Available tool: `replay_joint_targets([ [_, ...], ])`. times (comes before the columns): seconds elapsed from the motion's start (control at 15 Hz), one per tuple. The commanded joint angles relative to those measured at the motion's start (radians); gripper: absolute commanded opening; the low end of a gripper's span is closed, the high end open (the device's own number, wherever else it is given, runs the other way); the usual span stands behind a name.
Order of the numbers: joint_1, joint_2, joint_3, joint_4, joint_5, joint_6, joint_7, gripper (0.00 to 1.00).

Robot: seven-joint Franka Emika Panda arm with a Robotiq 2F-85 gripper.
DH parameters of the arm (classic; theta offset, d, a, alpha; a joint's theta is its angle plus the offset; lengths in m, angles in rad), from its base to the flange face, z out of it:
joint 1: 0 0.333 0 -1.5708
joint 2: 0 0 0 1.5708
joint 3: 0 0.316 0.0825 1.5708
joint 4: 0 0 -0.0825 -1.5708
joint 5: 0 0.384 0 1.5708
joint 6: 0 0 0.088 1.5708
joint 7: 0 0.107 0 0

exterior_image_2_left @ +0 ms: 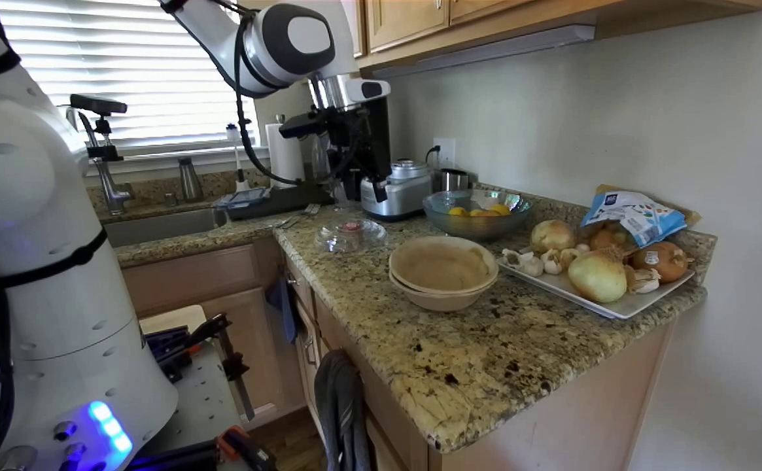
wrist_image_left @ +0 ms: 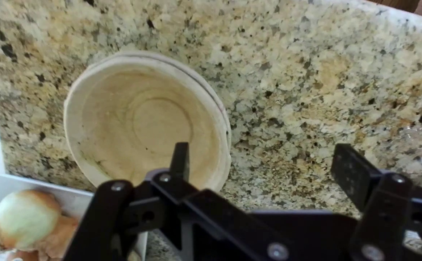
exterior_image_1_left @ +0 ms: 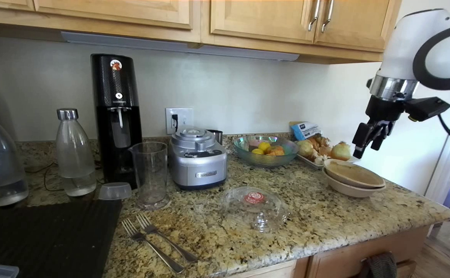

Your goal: Unstack the bowls

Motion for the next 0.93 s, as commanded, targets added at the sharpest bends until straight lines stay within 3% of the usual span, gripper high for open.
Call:
replay_joint_targets([
  [0.0, 0.022, 0.122, -0.035, 0.042, -0.049, 0.114, -0.108, 1.00],
  [0.27, -0.020, 0.238, -0.026, 0.100, -0.243, 0.163, -0.037, 1.00],
  [0.53, -0.014, 0.338, -0.067, 0.175, -0.466, 0.153, 0.073, 1.00],
  [0.87, 0.025, 0.432, -0.120, 0.241, -0.531, 0.127, 0.150, 1.00],
])
